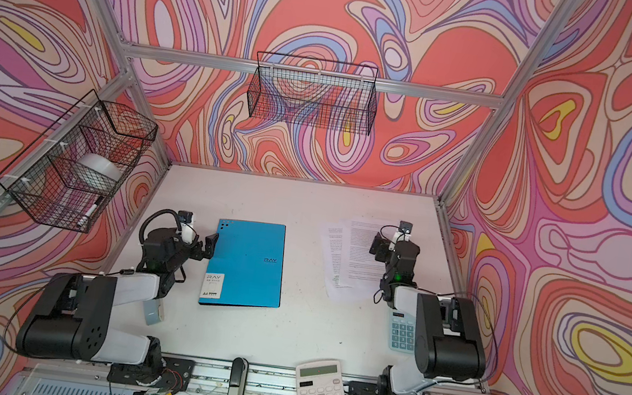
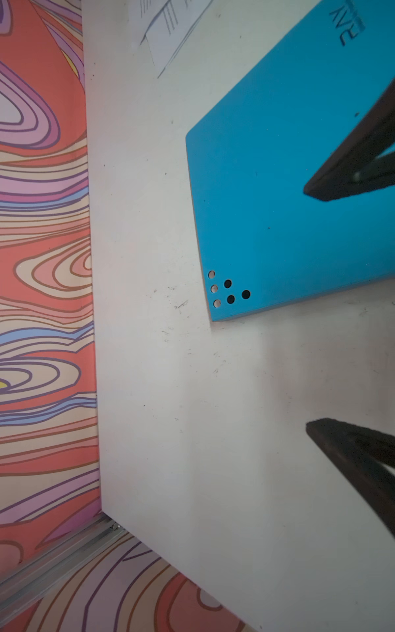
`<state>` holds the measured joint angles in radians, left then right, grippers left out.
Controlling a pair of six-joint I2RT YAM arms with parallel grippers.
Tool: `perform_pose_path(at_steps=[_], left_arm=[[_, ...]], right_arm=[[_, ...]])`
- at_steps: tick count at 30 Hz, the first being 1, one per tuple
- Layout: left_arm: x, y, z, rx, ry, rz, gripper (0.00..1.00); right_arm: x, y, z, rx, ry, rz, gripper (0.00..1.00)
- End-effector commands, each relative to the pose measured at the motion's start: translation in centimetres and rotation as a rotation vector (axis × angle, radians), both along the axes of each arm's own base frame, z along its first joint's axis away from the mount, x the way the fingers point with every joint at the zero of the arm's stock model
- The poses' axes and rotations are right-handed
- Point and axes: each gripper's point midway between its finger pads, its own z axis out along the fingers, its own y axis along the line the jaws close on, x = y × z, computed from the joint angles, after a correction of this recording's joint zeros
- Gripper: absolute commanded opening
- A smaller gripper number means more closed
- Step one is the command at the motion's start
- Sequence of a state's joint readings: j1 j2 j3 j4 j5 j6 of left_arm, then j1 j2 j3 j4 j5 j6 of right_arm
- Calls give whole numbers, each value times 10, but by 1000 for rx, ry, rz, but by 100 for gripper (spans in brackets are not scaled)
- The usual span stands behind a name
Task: Put the files into the folder
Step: 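Reach the left gripper to the teal folder while the right gripper approaches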
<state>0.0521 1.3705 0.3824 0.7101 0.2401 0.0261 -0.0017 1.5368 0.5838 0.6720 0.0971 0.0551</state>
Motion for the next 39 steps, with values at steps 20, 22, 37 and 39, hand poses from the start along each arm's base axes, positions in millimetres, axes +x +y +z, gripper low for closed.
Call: perform_pose_path(at_steps=[20,22,37,39], left_arm=[[-136,-49,59,722,736,-600,100],[-158,-54,42,862,735,-647,100],[-189,-79,-42,1241,536,-673,100],[-178,-86,-41,1256,480,-645,100]], right_arm=[[-7,118,75,563,354,292,98],[-20,141,67,478,414,312,98],[-96,196,33,523,537,382,99],[-99,198,34,532,539,392,99]])
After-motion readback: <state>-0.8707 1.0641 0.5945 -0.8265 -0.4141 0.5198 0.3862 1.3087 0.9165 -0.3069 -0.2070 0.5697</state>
